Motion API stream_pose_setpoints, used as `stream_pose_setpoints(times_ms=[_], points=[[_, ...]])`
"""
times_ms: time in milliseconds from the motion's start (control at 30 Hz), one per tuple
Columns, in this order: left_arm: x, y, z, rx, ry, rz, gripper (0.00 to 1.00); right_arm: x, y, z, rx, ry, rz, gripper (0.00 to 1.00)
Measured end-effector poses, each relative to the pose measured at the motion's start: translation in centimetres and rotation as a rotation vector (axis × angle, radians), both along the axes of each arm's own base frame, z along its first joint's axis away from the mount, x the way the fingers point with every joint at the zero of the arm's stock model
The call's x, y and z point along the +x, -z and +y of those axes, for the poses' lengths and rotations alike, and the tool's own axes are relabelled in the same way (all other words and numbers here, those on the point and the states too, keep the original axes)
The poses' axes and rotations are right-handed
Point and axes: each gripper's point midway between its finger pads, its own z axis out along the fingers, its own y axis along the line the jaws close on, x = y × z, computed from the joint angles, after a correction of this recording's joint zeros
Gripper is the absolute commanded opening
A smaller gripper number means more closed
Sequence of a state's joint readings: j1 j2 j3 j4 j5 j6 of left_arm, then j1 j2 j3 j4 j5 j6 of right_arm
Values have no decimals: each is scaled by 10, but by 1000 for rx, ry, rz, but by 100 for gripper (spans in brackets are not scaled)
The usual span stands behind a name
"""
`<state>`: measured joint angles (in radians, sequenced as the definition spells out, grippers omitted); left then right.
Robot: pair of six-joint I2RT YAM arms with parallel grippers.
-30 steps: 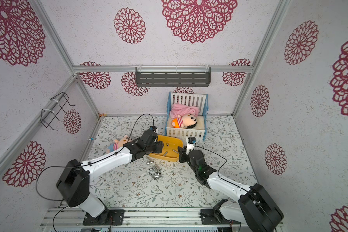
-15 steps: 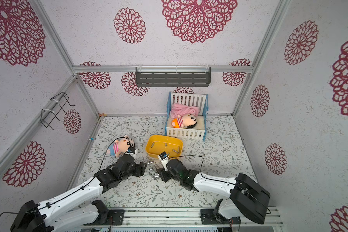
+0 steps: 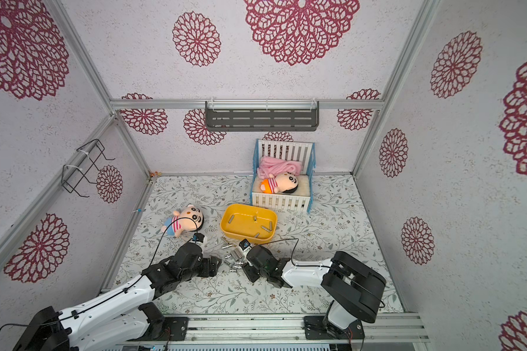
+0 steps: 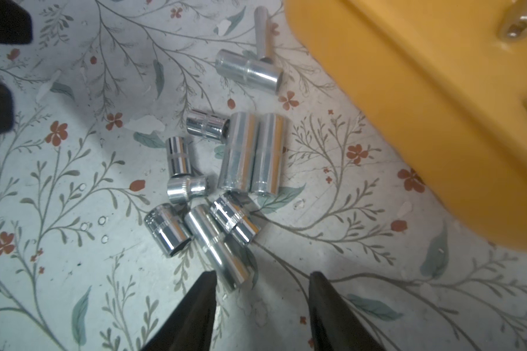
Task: Put the screws on the desktop into the storage box
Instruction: Pick up the screw from the center of the board.
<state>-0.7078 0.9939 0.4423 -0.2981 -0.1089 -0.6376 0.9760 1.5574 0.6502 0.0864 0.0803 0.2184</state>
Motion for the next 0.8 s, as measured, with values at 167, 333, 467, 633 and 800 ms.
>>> stream_pose_setpoints(times_ms=[167,333,467,633,800], points=[[-1,0,-1,-6,6,3,83,-1,-2,5,2,-17,-7,53],[-1,0,-2,-8,8,4,84,-7,0,12,-4,-54,-4,53],[-1,3,-2,-3,10,13,84,-13,3,16,-14,-79,3,50],[-2,8,-3,6,13,29,84,-11,6,20,-22,-83,6,50],[-3,11,-3,11,15,40,84,-10,10,21,-40,-80,13,50]])
